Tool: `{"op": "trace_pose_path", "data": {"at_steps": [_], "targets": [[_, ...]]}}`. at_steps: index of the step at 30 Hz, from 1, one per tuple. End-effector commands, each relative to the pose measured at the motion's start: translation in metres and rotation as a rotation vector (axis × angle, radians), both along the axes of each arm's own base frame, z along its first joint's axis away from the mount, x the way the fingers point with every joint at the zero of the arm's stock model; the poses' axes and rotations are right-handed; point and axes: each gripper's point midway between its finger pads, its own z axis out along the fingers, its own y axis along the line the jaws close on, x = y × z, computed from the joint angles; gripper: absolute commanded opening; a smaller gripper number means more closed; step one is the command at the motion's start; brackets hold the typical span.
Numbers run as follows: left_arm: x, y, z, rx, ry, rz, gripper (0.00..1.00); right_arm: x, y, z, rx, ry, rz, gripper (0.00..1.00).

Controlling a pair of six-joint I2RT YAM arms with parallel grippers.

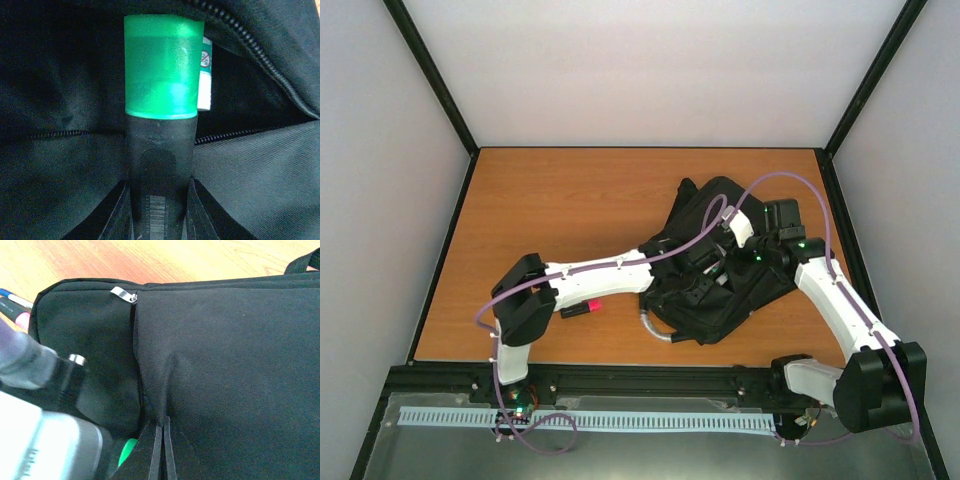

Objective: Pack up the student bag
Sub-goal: Place the stationery in the student bag.

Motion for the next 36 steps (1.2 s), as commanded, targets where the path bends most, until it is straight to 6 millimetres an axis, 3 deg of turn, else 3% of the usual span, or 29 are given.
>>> {"op": "trace_pose_path", "data": {"at_steps": [1,7,13,20,26,31,36], "targets": [[0.014,-0.028,0.014,-0.061,-0.044,-0.055,0.13,0.005,0.000,0.000,0.010,-0.009,-0.001,0.03],[0.019,-0.038,0.005,-0.063,-0.045,-0.062,0.17,0.006,0.000,-0.002,0.007,-0.003,-0.002,0.03],[0.025,-0.033,0.010,-0.066,-0.080,-0.026,0.35,0.006,0.000,-0.004,0.004,0.004,0.000,0.03],[0.020,-0.016,0.032,-0.115,-0.105,0.006,0.56,0.006,0.000,-0.006,0.003,0.008,0.000,0.03],[0.016,0.009,0.047,-0.162,-0.122,0.083,0.63,0.006,0.000,-0.006,0.005,0.010,0.002,0.03],[0.002,0.033,0.046,-0.228,-0.091,0.138,0.62,0.006,0.001,-0.005,0.006,0.010,0.004,0.03],[-0.016,0.037,0.027,-0.262,0.020,0.151,0.35,0.006,0.001,-0.008,0.006,0.020,0.009,0.03]]}}
